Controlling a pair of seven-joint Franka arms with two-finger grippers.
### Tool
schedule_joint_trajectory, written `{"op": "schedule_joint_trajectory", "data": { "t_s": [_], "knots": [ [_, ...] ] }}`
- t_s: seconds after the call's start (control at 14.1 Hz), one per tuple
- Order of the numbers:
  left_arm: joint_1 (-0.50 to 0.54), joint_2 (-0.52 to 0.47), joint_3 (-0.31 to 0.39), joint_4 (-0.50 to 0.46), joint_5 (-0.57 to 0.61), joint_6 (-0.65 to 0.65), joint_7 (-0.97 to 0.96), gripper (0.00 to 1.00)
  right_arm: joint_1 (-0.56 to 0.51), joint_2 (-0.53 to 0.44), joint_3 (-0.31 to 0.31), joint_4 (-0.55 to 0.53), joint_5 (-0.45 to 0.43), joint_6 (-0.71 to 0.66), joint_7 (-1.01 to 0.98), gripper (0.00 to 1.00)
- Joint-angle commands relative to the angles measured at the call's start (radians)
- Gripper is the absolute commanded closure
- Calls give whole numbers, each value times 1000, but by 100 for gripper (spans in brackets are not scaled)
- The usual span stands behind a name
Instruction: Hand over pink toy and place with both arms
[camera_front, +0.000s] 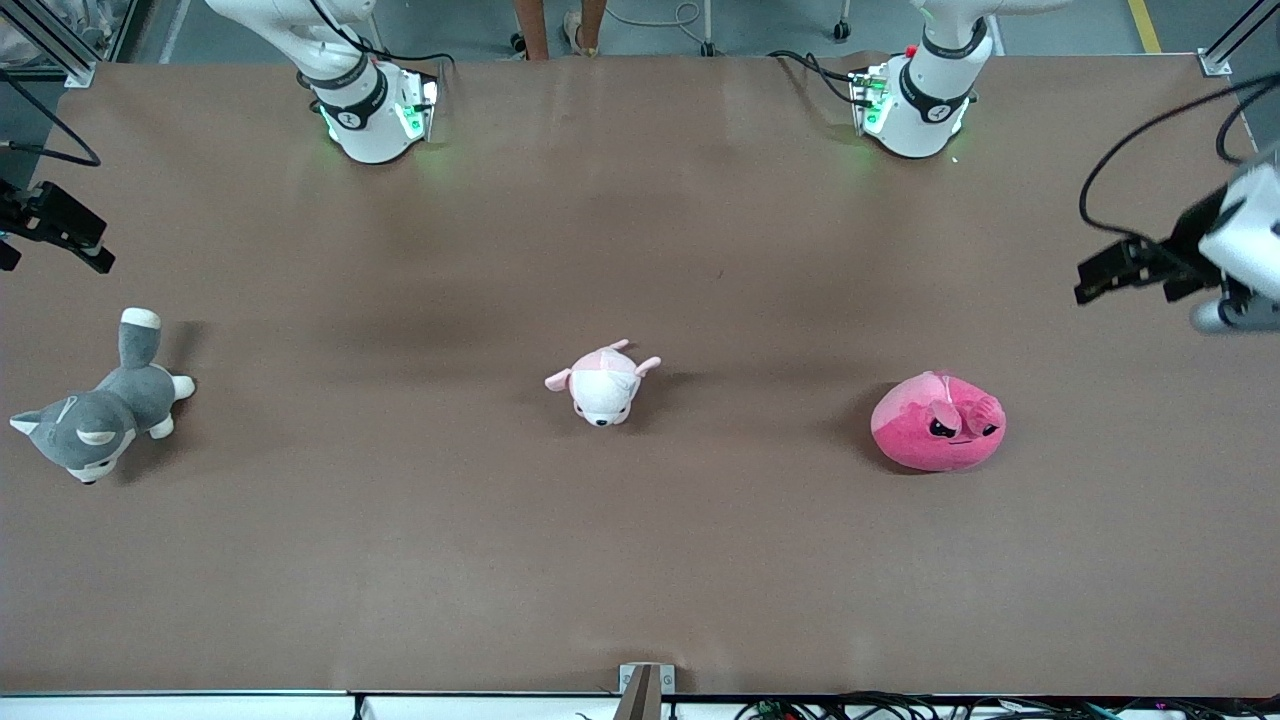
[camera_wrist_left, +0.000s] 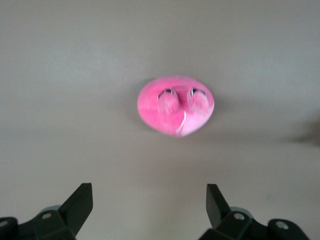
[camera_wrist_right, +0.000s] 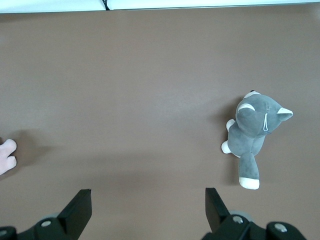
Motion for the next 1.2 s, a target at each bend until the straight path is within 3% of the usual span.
{"op": "schedule_joint_trajectory", "data": {
  "t_s": [0.0, 0.42, 0.57, 0.78, 0.85, 1.13],
  "knots": [
    [11, 40, 1, -69, -34, 127, -3, 0, -2, 19, 0, 15, -6, 0, -3, 0],
    [14, 58, 0, -358, -34, 573, 3, 0, 0, 33, -2, -1, -17, 0, -9, 0],
    [14, 61, 0, -424, -34, 678, 2, 0, -3, 9, -3, -53, -17, 12, -11, 0],
    [16, 80, -2, -443, -34, 691, 2, 6, -3, -11, -3, -74, -17, 3, -11, 0],
    [14, 86, -2, -443, -34, 691, 2, 15, -3, -11, -3, -67, -17, -20, -12, 0],
    [10, 101, -8, -441, -85, 692, 3, 17, 15, 2, 1, 37, -1, -120, -1, 0]
  ]
}}
